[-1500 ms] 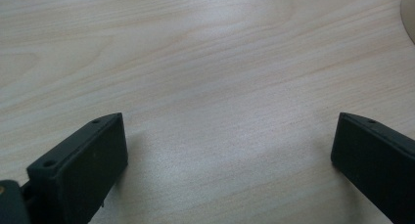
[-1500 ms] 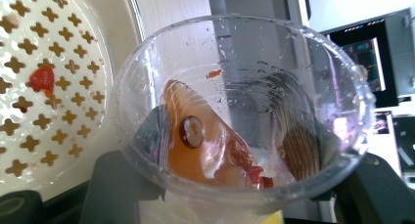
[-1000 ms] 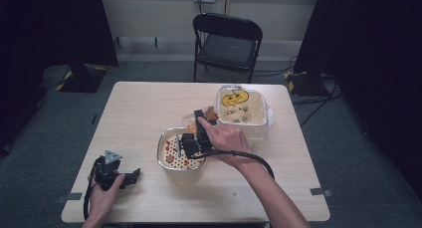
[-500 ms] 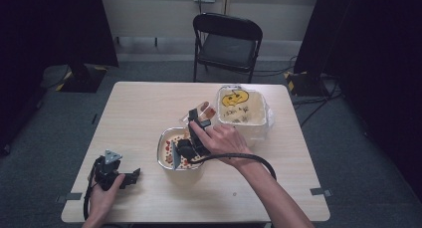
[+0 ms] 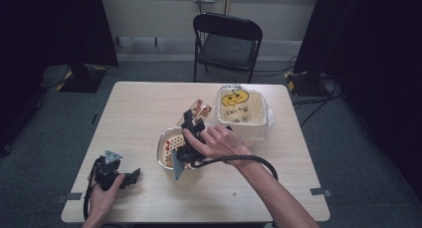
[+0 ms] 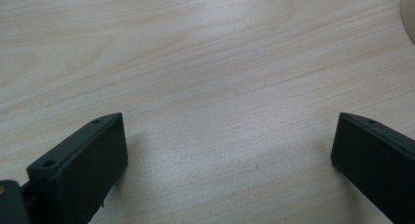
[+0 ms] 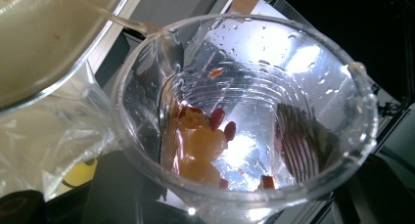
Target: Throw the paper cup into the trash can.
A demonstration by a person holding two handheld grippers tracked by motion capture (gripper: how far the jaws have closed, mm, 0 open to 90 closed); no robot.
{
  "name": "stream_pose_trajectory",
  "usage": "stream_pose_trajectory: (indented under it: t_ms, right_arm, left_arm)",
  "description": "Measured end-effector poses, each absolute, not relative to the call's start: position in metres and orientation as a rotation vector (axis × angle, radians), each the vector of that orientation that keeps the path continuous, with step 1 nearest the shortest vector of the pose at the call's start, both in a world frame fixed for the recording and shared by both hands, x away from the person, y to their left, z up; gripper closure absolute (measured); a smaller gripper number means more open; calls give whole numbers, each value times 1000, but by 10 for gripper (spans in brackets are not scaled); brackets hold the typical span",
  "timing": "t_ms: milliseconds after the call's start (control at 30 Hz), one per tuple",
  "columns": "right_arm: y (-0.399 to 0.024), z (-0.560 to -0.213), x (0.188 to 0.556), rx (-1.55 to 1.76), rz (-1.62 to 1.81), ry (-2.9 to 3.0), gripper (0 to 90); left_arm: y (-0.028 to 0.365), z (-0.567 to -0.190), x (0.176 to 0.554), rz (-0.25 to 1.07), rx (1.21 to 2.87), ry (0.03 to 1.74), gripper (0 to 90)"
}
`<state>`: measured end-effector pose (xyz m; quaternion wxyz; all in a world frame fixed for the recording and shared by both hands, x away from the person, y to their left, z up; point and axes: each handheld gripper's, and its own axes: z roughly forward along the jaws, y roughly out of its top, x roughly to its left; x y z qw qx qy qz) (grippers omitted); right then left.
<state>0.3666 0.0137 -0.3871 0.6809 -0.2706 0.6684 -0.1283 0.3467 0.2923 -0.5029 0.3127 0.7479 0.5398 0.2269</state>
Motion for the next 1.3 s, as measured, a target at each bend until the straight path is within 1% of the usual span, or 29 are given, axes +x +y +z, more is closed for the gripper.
stream_pose_trajectory:
  t_ms: [167,733,1133,1300]
  right_arm:
    - [14,-382,365,-705,-378,1406,425]
    - [11,-381,361,-800,-509,1293,432]
    - [14,-373,362,-732,-436,1362,433]
    - [12,-367,363,-589,-277,1512,436]
  left_arm:
    - [292,-503,347,597,1968,1425,0]
    - [292,-503,347,597,1967,1426,0]
    - [292,-503,347,598,1967,1426,0]
    - [292,-503,347,594,1963,1428,0]
